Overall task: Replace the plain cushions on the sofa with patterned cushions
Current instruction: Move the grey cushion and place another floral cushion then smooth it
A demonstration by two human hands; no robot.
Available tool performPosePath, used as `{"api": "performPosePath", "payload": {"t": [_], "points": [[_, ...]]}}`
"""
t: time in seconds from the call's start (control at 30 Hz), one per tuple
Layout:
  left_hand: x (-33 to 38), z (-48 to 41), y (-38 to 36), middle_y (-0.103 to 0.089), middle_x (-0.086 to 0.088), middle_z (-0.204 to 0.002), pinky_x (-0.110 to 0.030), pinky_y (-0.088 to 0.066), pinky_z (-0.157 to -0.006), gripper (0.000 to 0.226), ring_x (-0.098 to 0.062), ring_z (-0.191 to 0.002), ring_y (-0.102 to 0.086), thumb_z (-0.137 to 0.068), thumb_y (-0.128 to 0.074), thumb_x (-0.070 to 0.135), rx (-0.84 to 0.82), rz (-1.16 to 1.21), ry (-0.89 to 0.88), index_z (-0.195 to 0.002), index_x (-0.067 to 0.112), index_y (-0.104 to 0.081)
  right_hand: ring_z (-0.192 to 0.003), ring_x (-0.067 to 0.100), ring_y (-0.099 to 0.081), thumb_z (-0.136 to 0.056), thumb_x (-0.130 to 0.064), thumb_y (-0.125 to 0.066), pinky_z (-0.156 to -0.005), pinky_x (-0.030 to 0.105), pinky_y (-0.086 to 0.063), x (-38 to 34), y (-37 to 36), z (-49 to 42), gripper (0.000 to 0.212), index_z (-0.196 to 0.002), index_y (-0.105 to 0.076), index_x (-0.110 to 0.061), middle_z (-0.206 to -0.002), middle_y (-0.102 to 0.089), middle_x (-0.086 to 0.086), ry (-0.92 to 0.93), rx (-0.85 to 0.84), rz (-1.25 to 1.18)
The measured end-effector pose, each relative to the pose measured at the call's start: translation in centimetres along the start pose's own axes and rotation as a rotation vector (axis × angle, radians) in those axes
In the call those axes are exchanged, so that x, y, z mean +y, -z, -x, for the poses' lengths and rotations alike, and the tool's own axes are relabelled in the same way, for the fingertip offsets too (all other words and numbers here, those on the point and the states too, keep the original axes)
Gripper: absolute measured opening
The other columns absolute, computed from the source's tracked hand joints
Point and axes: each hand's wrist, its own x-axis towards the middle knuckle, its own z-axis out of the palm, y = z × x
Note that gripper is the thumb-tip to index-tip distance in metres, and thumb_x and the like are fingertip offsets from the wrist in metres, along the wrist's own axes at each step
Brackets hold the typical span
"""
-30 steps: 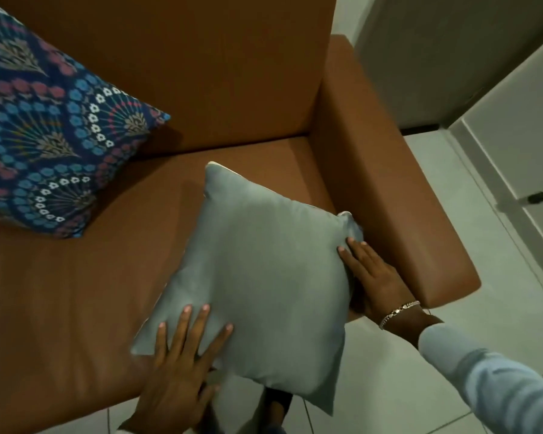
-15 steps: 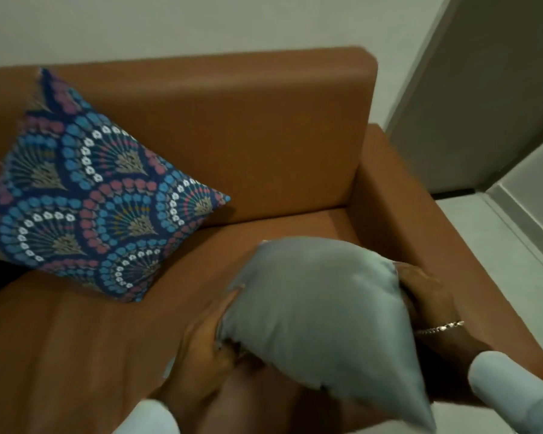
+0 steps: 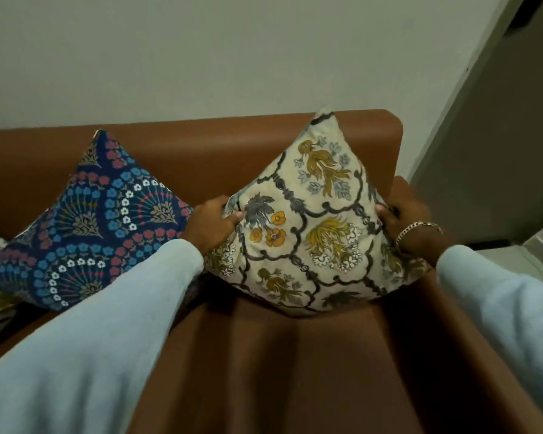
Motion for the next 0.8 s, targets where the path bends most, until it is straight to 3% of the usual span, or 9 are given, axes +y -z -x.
{"api": "performPosePath", "payload": {"t": [0.13,0.23,0.33,0.43,0.53,0.6,0.67,0.73,0.8], "points": [[-1.4,-3.8,-3.9,-0.065,-0.021,-0.118,-0.052,-0.048,-0.093,0.033,-0.041,-0.107,-0.059,-0.097,-0.041,0.036,0.071,-0.173,0.169,-0.118,0.013,-0.051,-0.079,0.034,-0.054,-0.097,-0.029,-0.044,-0.071,0.031,-0.035,0.8,-4.1,-5.9,0.032,-0.097,-0.066,-0.004,-0.094,-0.067,0.022,0.007,-0.099,0.049],[-1.0,-4.5,-3.6,-0.066,-0.017,-0.116,-0.045,-0.048,-0.091,0.028,-0.039,-0.106,-0.06,-0.095,-0.045,0.028,0.209,-0.085,0.141,-0.118,0.014,-0.055,-0.082,0.037,-0.056,-0.097,-0.031,-0.044,-0.072,0.034,-0.042,0.1,-2.5,-6.7,0.036,-0.091,-0.067,-0.004,-0.087,-0.062,0.018,0.035,-0.06,0.071],[-0.5,-5.3,-3.1,-0.067,-0.013,-0.119,-0.037,-0.048,-0.089,0.031,-0.032,-0.106,-0.061,-0.093,-0.048,0.017,0.266,0.001,0.103,-0.124,0.016,-0.057,-0.079,0.04,-0.057,-0.095,-0.034,-0.045,-0.079,0.046,-0.052,-0.4,-1.4,-8.2,0.04,-0.079,-0.064,-0.003,-0.087,-0.061,0.021,0.044,-0.047,0.1],[-0.9,-4.9,-4.8,-0.065,-0.017,-0.12,-0.047,-0.051,-0.094,0.042,-0.035,-0.108,-0.061,-0.092,-0.044,0.01,0.216,-0.027,0.092,-0.134,0.016,-0.049,-0.073,0.029,-0.051,-0.096,-0.029,-0.047,-0.077,0.03,-0.045,0.4,-3.6,-7.5,0.038,-0.078,-0.067,-0.002,-0.075,-0.054,0.01,0.006,-0.127,0.092],[-2.0,-2.4,-8.5,-0.037,-0.015,-0.153,-0.058,-0.034,-0.11,0.056,-0.035,-0.139,-0.037,-0.096,-0.038,0.02,0.239,-0.26,0.102,-0.15,0.017,-0.024,-0.082,0.031,-0.056,-0.096,-0.022,-0.048,-0.071,0.025,-0.034,1.0,-5.4,-5.6,0.027,-0.089,-0.069,-0.007,-0.073,-0.055,0.004,-0.096,-0.023,-0.042],[-1.3,-0.8,-10.6,-0.013,-0.008,-0.163,-0.058,-0.013,-0.119,0.061,-0.029,-0.15,-0.011,-0.097,-0.033,0.031,0.41,-0.294,-0.005,-0.153,0.02,-0.012,-0.097,0.031,-0.06,-0.096,-0.024,-0.044,-0.077,0.028,-0.039,0.3,-6.0,-4.8,0.025,-0.103,-0.066,-0.014,-0.095,-0.067,0.007,-0.037,0.169,-0.157],[0.2,0.3,-12.8,-0.004,-0.008,-0.165,-0.056,0.001,-0.12,0.067,-0.029,-0.151,0.001,-0.094,-0.033,0.036,0.461,-0.297,-0.242,-0.154,0.021,-0.009,-0.122,0.026,-0.05,-0.097,-0.031,-0.038,-0.1,0.04,-0.04,-1.6,-7.3,-3.8,0.031,-0.123,-0.053,-0.023,-0.131,-0.057,0.006,0.186,0.22,-0.15],[1.1,0.6,-15.3,-0.005,-0.01,-0.164,-0.064,-0.001,-0.117,0.068,-0.035,-0.15,0.0,-0.092,-0.034,0.041,0.367,-0.454,-0.443,-0.154,0.023,-0.012,-0.141,0.023,-0.026,-0.095,-0.035,-0.037,-0.11,0.05,-0.022,-3.1,-9.1,-2.6,0.044,-0.138,-0.035,-0.03,-0.153,-0.032,0.004,0.405,0.159,-0.003],[0.9,0.5,-18.0,-0.005,-0.009,-0.164,-0.07,-0.01,-0.112,0.069,-0.037,-0.15,-0.002,-0.091,-0.035,0.048,0.259,-0.608,-0.46,-0.154,0.026,-0.014,-0.146,0.021,-0.009,-0.094,-0.041,-0.034,-0.112,0.057,-0.015,-1.0,-10.6,-2.5,0.054,-0.145,-0.019,-0.034,-0.159,-0.015,0.002,0.482,0.085,0.178]]}}
